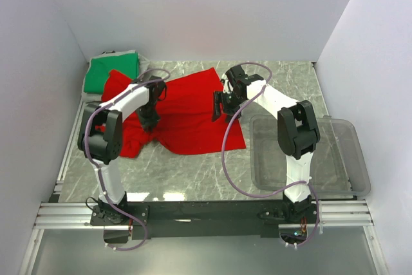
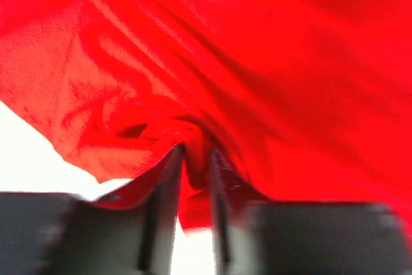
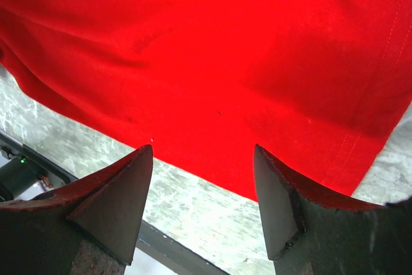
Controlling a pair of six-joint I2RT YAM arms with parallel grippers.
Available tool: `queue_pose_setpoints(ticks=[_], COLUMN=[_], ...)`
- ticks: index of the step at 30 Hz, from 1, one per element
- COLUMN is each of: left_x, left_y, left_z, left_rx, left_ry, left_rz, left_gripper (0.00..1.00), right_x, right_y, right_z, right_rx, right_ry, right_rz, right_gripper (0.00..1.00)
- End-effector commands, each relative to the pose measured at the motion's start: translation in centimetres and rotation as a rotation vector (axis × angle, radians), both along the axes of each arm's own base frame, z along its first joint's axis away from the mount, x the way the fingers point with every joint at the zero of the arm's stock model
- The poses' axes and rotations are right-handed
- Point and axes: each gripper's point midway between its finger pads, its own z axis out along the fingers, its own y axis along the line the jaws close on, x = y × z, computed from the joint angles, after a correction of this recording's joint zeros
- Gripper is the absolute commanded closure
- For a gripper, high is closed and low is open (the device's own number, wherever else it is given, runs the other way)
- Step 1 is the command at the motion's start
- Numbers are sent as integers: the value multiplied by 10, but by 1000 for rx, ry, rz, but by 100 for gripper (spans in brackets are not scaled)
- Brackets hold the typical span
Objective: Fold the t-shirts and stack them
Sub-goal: Fold the tshirt
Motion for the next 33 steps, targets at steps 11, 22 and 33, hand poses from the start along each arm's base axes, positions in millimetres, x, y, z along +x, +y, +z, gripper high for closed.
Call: queue_pose_setpoints(ticks=[11,22,33], left_x=[-25,-86,-59], left_y=[12,-25,1], left_z=[55,12,3], left_rx=[-16,-329,-171], left_ry=[-136,-152,-176], left_rz=[42,100,133], left_gripper=[47,54,58], right_x=[-2,-5,-10], right_y=[-1,1,-4], right_z=[7,5,10], right_rx=[10,16,5], right_ry=[4,14,1], right_rz=[10,15,14], right_gripper=[30,30,30])
